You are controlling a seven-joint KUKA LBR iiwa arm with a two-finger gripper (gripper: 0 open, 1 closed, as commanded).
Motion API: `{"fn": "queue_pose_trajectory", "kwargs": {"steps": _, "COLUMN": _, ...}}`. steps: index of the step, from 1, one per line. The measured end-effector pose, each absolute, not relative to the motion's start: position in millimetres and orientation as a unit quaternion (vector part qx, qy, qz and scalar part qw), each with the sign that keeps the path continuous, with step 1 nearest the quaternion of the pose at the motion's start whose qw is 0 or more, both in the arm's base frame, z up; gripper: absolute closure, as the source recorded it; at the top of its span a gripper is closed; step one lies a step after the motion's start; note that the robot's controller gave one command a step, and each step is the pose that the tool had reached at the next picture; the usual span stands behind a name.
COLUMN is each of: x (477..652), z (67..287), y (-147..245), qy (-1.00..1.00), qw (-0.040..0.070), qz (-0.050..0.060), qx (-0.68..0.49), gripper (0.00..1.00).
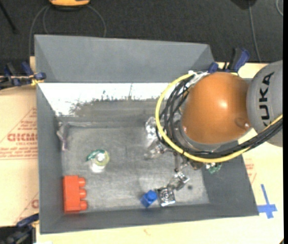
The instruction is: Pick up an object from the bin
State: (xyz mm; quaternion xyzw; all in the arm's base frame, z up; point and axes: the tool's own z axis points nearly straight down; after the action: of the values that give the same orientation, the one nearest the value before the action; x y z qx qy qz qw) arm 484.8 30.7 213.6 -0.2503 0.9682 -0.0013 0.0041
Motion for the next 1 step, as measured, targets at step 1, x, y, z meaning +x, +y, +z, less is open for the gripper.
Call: {"fn": "queue_pose_trajectory", "kwargs": {"steps": 1, "x": 493.0, "z": 91.1, "y": 13.1, "qy": 0.975, "qw": -0.002, "qz": 0.001, "qx": -0.222, "gripper": 0.0}}
